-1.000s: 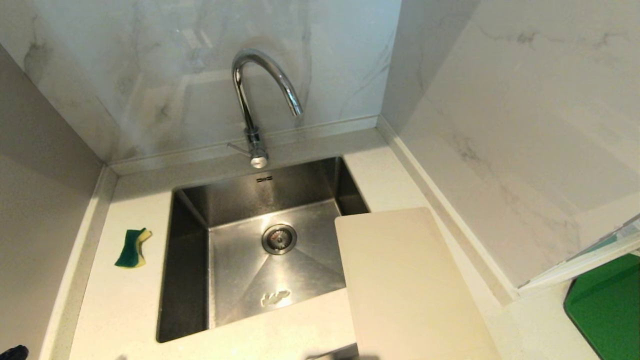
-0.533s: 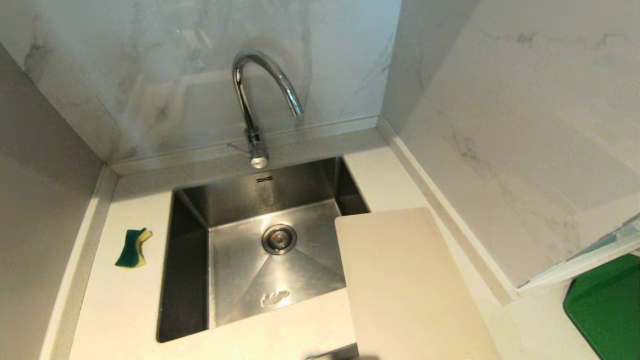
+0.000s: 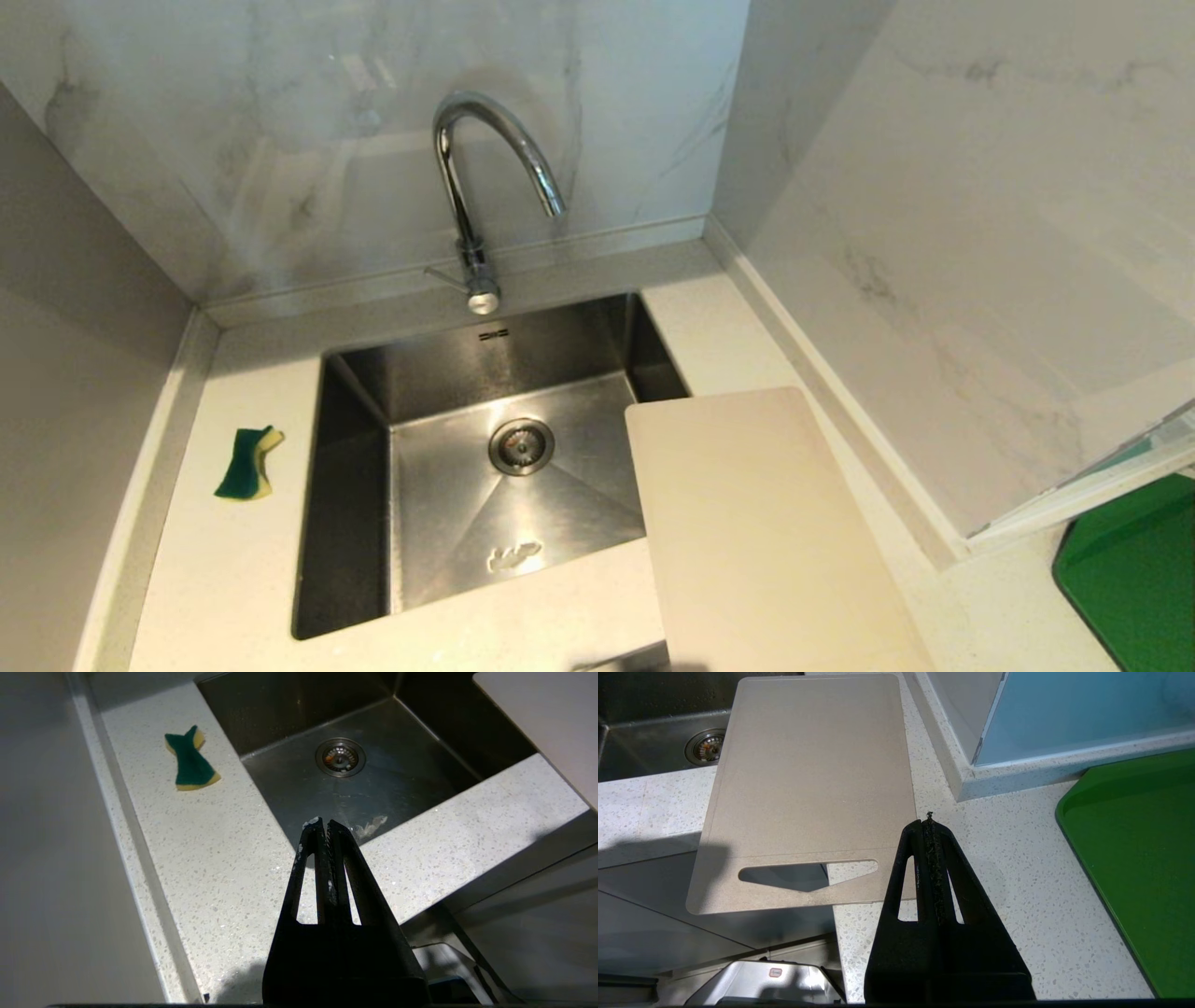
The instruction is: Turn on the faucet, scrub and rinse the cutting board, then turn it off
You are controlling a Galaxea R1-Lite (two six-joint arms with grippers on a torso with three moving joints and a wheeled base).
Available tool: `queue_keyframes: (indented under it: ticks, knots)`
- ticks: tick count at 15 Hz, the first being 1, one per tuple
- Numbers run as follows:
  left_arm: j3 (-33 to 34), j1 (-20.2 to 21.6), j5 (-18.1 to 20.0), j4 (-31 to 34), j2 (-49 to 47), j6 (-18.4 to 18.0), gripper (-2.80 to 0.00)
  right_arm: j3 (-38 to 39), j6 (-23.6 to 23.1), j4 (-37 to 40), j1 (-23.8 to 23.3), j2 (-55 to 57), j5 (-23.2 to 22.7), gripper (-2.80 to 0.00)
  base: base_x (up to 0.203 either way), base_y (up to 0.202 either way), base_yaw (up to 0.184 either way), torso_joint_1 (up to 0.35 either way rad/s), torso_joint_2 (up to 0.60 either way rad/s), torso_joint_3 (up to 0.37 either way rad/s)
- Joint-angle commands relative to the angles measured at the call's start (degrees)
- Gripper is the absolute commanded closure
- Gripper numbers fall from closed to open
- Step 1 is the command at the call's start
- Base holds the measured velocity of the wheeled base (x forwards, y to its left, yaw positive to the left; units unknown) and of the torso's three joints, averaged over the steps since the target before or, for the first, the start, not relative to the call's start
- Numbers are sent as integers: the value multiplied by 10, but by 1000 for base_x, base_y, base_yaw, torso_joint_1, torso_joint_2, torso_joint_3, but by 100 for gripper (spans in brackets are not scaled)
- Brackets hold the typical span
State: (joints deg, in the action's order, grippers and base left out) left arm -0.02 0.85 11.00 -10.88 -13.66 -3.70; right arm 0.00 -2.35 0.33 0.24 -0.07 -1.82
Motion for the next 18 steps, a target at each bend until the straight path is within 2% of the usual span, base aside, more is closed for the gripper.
queue_keyframes:
  ticks: [1, 4, 6, 7, 10, 18]
  knots:
    - [1, -12, -27, 17, 52, 4, 0, 1, 0, 0, 0, 1, 0, 0, 0, 0, 0, 0, 0, 0]
    - [-2, -12, -47, 64, 137, -3, 0, 0, 0, 0, 0, 1, 0, 0, 0, 0, 0, 0, 0, 0]
    - [1, -11, -106, 106, 137, -6, 0, 0, 0, 0, 0, 1, 0, 0, 0, 0, 0, 0, 0, 0]
    - [1, -11, -111, 109, 137, 2, 0, 0, 0, 0, 0, 1, 0, 0, 0, 0, 0, 0, 0, 0]
    - [1, -11, -111, 114, 137, 41, 0, 0, 6, 0, 0, 1, 6, 0, 0, 0, 0, 0, 0, 0]
    - [1, -11, -111, 111, 136, 48, 0, 1, 22, -2, 0, 2, 16, 0, 0, 0, 0, 0, 0, 0]
